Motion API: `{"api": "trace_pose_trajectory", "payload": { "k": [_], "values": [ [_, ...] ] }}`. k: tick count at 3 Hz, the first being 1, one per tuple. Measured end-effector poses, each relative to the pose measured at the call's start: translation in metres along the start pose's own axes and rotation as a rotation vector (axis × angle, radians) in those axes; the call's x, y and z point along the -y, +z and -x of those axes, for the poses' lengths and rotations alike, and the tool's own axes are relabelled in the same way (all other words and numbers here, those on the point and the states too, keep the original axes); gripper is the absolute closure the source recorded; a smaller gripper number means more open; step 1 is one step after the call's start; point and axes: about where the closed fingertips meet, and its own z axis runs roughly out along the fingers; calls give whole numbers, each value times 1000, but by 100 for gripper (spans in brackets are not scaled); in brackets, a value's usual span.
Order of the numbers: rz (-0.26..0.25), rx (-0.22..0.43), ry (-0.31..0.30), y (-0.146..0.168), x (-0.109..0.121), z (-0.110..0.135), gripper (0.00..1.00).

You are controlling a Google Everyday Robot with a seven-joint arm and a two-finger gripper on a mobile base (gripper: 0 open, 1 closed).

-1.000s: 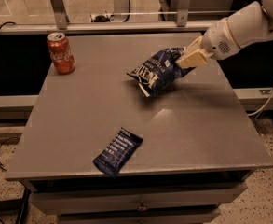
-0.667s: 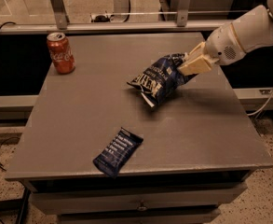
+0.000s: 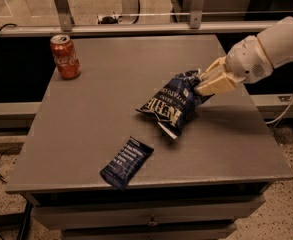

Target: Move blue chip bag near rxbar blueberry

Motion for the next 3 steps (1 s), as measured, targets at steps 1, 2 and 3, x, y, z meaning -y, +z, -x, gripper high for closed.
{"api": "trace_pose_trajectory", "payload": {
  "k": [1,2,3],
  "values": [
    [66,14,-34,9,-23,-3,60],
    [112,22,-44,18,-39,-7,36],
    [138,23,-49,22,-49,-9,15]
  ]
}}
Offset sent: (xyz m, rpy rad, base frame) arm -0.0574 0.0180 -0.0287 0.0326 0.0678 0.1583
